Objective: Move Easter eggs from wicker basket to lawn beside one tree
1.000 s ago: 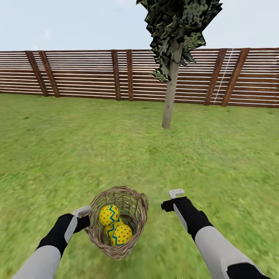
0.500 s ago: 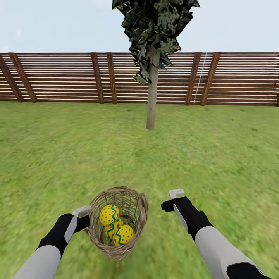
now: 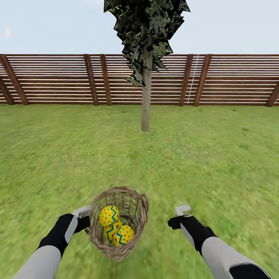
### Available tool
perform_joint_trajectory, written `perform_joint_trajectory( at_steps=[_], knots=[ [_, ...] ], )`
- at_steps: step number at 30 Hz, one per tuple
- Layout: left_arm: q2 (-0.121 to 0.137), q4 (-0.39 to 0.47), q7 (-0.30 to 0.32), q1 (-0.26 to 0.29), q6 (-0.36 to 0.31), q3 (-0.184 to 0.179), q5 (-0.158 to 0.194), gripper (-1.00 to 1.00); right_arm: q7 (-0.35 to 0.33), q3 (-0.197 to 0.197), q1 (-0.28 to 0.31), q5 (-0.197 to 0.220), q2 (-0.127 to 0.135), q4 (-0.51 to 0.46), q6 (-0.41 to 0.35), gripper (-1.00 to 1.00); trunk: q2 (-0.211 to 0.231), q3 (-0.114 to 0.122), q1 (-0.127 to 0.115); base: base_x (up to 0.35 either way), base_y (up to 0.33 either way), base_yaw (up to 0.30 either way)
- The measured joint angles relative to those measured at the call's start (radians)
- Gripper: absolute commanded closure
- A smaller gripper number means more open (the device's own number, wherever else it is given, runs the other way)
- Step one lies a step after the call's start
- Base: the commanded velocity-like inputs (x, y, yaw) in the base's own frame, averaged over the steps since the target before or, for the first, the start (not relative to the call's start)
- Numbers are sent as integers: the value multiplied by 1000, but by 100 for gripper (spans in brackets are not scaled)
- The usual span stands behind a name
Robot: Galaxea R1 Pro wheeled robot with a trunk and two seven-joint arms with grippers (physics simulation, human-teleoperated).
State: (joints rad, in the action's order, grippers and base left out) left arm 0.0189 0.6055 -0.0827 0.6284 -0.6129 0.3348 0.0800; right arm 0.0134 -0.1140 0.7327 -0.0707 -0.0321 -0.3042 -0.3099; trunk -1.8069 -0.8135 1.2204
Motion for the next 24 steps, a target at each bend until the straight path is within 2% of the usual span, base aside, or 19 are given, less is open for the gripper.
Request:
perform_joint_trajectory(
  at_steps=[1, 3, 4, 8, 11, 20, 22, 24],
  knots=[
    [0, -1, 0, 0, 0, -1, -2, 100, 0, 1, 0, -1, 1, 56, 46, -100, 7, 3, -4, 250, -172, 0],
    [0, -1, 1, 0, 1, -1, 6, 100, 1, 0, 0, 0, 0, 87, 67, -100, 21, 10, -12, 257, -177, 0],
    [0, -1, 1, 0, 1, -1, 6, 100, 1, 1, -18, 0, -2, 125, 95, -100, 28, 13, -15, 258, -178, 0],
    [0, -1, 1, 0, 1, 0, 4, 100, 1, -2, -58, 1, -8, 211, 317, -100, 56, 29, -31, 258, -178, 0],
    [0, -1, 0, 0, 1, 0, 3, 100, 1, -3, -64, 1, -11, 221, 350, -100, 77, 43, -42, 258, -178, 0],
    [0, -1, 1, 0, 1, 0, 3, 100, 2, -3, -69, -1, -11, 225, 355, -100, 140, 76, -77, 259, -178, 0],
    [0, -1, 0, 0, 1, 0, 3, 100, 2, -5, -111, -12, -13, 227, 362, -100, 154, 82, -85, 263, -172, 0],
    [0, 0, 0, 0, 1, 0, 3, 100, 3, -5, -176, -9, -12, 239, 432, -100, 168, 89, -92, 265, -162, 0]
  ],
)
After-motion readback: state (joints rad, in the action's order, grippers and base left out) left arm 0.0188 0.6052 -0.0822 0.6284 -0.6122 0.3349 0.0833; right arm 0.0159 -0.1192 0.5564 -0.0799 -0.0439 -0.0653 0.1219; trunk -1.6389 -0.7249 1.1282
